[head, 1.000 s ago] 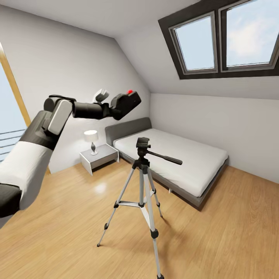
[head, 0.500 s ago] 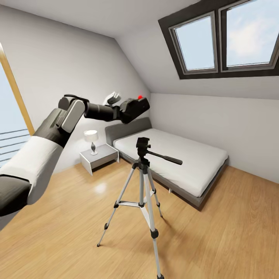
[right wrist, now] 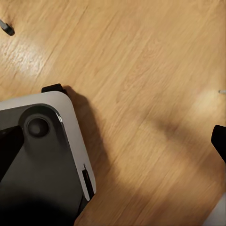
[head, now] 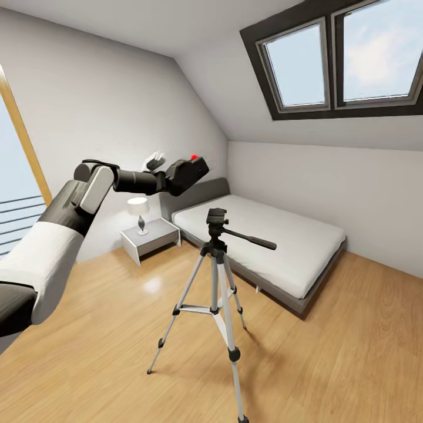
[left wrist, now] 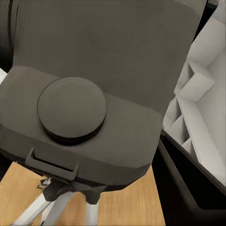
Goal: Attach the digital camera to the camera tripod in the bedroom.
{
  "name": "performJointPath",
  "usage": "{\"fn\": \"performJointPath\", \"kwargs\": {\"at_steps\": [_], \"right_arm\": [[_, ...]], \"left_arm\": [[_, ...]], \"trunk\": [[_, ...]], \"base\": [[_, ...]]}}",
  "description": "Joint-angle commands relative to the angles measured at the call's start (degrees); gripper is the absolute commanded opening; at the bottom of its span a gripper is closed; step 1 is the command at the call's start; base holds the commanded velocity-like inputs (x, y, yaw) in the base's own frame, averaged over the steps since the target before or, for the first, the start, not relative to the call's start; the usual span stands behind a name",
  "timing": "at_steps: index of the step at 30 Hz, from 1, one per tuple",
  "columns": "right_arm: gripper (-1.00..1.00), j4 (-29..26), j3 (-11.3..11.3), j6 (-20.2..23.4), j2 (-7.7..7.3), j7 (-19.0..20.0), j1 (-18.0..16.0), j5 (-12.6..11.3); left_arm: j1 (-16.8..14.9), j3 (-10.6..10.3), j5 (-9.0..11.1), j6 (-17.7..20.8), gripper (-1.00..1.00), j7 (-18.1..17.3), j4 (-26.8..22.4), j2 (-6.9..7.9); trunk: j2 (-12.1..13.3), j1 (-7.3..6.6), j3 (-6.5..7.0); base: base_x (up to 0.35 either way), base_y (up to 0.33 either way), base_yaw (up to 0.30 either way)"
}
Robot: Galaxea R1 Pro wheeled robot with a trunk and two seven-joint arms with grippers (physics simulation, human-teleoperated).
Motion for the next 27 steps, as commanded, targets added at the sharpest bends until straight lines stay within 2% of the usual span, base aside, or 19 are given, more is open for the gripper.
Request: {"fn": "performJointPath", "kwargs": {"at_steps": [1,6,14,21,27], "right_arm": [[1.00,0.2,0.5,-0.4,0.02,0.1,-0.1,-0.5],[1.00,0.2,0.4,-0.4,0.00,0.1,-0.1,-0.5],[1.00,0.2,0.4,-0.5,0.00,0.1,-0.1,-0.5],[1.00,0.2,0.4,-0.7,0.00,0.1,-0.1,-0.5],[1.00,0.2,0.4,-0.9,0.00,0.1,-0.1,-0.5]], "left_arm": [[0.3,0.2,-0.1,0.1,-1.00,-0.6,-0.1,0.26],[1.9,1.8,0.2,0.0,-1.00,-0.6,-0.2,0.81],[4.5,1.9,0.2,0.1,-1.00,-0.6,-0.3,1.57],[4.5,1.9,0.2,0.1,-1.00,-0.6,-1.5,2.37],[4.5,1.7,0.2,0.6,-1.00,-0.7,-3.3,2.51]], "trunk": [[-0.1,0.04,-0.12],[-0.1,0.04,-0.12],[-0.1,0.04,-0.12],[-0.1,0.04,-0.12],[-0.1,0.04,-0.12]], "base": [[0.000,0.000,0.000],[0.000,0.022,0.000],[0.005,0.191,0.000],[0.078,0.239,0.000],[0.064,0.097,0.000]]}}
